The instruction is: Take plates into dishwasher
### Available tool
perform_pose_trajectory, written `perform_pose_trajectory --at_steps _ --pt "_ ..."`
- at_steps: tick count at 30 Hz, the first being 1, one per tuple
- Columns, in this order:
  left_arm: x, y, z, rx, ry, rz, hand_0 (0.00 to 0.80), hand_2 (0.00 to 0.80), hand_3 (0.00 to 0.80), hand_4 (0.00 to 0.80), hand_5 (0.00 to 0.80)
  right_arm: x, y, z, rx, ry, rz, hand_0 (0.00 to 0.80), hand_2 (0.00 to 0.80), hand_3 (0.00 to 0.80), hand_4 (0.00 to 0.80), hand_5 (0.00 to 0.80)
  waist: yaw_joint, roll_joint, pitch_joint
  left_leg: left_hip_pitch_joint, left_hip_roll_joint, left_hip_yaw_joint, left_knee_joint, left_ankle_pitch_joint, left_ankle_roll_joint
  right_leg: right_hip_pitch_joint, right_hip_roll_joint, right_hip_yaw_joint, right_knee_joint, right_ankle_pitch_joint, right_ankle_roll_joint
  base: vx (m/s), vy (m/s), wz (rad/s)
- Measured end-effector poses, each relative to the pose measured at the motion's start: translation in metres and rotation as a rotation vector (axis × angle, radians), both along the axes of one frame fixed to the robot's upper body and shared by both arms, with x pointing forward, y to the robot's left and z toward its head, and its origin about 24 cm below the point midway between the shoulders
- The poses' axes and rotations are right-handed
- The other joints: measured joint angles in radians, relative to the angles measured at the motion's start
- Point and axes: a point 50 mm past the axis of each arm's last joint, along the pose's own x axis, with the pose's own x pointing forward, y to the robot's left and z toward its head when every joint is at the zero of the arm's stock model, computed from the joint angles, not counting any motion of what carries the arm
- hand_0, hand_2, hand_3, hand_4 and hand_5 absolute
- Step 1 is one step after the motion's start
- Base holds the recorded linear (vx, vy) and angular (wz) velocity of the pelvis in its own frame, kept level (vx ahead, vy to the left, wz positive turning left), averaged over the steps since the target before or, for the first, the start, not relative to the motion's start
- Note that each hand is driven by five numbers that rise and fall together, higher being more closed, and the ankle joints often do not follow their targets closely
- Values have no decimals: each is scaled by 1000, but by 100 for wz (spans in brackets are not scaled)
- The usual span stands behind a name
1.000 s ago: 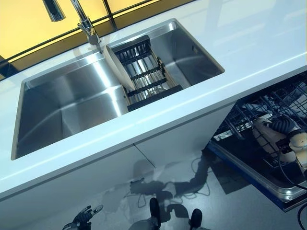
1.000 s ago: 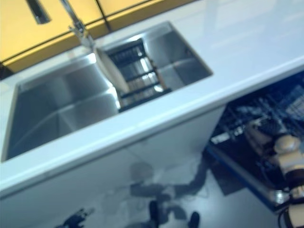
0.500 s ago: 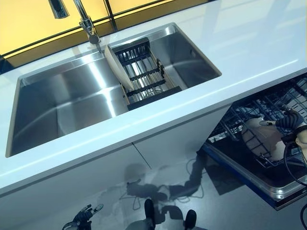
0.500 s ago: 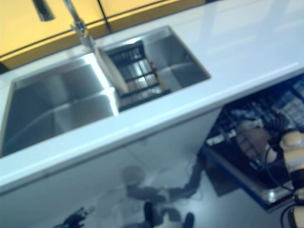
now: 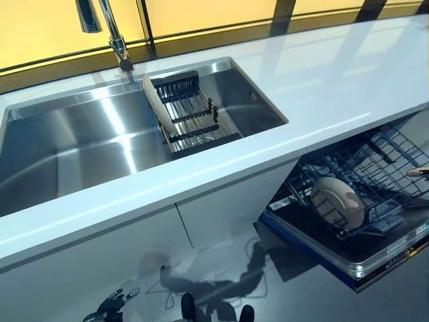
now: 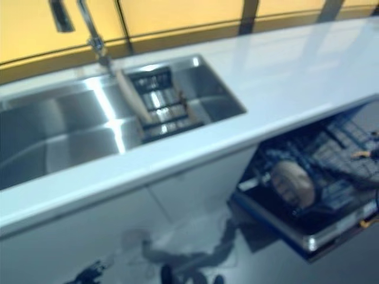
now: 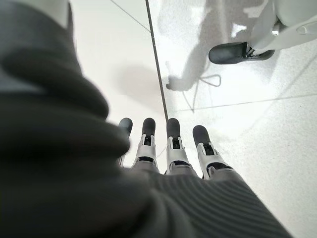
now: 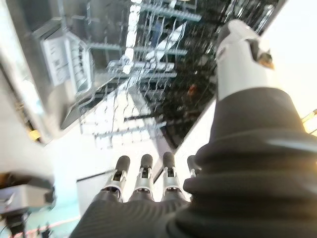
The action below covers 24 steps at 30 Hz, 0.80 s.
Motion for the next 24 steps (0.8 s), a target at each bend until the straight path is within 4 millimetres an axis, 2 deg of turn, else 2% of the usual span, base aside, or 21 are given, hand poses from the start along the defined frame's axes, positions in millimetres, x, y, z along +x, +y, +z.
perform_pose_trajectory --at_steps 3,5,8,11,13,16,19,20,22,24 --pt "-2 1 -1 3 8 3 0 0 0 0 0 -8 -10 15 -72 -2 -61 0 0 0 0 0 4 -1 -9 4 -1 -3 0 0 0 6 -2 -3 0 0 1 4 1 2" --pt "-6 2 -2 3 22 8 0 0 0 0 0 -6 -9 30 -117 -48 -79 0 0 0 0 0 3 -2 -18 4 -3 -4 0 0 0 7 -1 -4 1 1 1 11 1 2" --pt "-8 2 -3 3 31 11 0 0 0 0 0 1 -3 53 -193 -139 -90 0 0 0 0 0 6 2 -30 5 -3 -12 1 1 0 13 0 -13 1 0 1 17 -3 8" --pt "-7 2 -3 2 28 10 0 0 0 0 0 12 12 79 -299 -253 -57 0 0 0 0 0 10 3 -33 4 -4 -23 1 4 0 17 0 -21 1 0 1 4 -19 12" --pt "-6 2 -3 1 28 10 0 0 0 0 0 21 35 104 -396 -362 9 0 0 0 0 0 10 3 -36 3 -5 -37 1 8 0 24 0 -38 -1 -3 1 -5 -72 19" --pt "-4 1 -3 2 26 10 0 0 0 0 0 29 61 121 -559 -456 96 0 0 0 0 0 34 -3 -47 2 -5 -54 1 13 -3 32 4 -45 -1 -8 0 -14 -144 20" --pt "-7 -2 -5 -3 35 20 0 0 0 0 0 38 105 135 -767 -575 280 0 0 0 0 0 42 -2 -50 3 -6 -88 2 20 -9 51 8 -69 -3 -18 -3 -32 -113 31" --pt "-7 -6 -7 -12 34 23 0 0 0 0 0 40 125 142 -863 -620 359 0 0 0 0 0 67 1 -52 2 -2 -91 3 23 -12 52 12 -72 -3 -20 -5 -37 -39 16" --pt "-4 -13 -8 -34 23 15 0 0 0 0 0 42 150 149 -1036 -654 455 0 0 0 0 0 96 2 -53 1 2 -112 2 27 -18 56 18 -83 -3 -24 -11 -10 32 20" --pt "-2 -20 -9 -54 18 11 0 0 0 0 0 45 167 153 -1168 -655 520 0 0 0 0 0 130 1 -53 -2 4 -112 13 29 -21 63 21 -89 2 -33 -15 28 152 26"
